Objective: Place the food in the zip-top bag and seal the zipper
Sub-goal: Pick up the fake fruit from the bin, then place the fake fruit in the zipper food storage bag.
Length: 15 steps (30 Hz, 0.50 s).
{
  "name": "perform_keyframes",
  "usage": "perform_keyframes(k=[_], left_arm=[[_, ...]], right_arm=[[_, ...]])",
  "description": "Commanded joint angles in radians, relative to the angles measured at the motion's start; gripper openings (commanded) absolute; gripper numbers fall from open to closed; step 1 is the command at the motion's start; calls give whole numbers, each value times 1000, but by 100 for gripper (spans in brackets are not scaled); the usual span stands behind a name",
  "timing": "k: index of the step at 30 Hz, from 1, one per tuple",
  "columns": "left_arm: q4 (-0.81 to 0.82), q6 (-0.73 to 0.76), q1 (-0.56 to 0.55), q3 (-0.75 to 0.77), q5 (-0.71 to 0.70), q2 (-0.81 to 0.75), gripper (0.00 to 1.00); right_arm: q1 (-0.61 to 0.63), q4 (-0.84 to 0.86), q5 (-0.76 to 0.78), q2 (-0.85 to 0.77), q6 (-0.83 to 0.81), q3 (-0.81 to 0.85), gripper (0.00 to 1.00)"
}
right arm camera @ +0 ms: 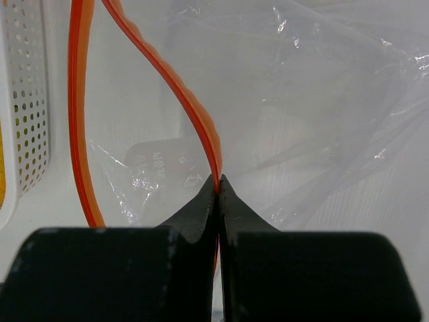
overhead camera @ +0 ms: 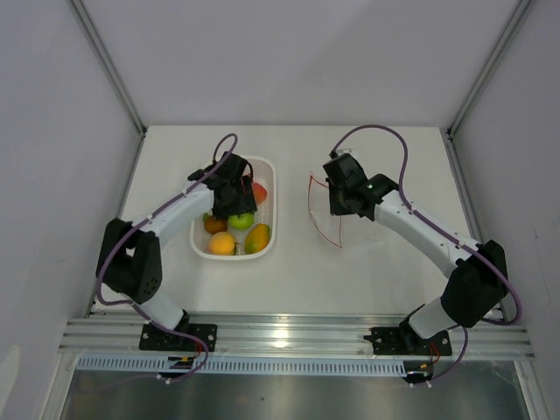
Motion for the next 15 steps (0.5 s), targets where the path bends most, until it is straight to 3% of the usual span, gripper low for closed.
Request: perform_keyframes(k=[1, 7, 9, 15], left_arm=[[-16, 20, -27, 27, 1, -161, 1], [31, 48, -120, 44, 145, -330, 1], [126, 31, -140, 19, 291, -379, 0], [321, -78, -168, -13, 455, -424, 1]], right_arm=[[-7, -11, 6, 5, 22, 57, 0], [-9, -18, -28, 18, 45, 77, 0], [-9, -10, -46, 16, 50, 74, 0], [11, 16, -124, -5, 74, 56, 0]])
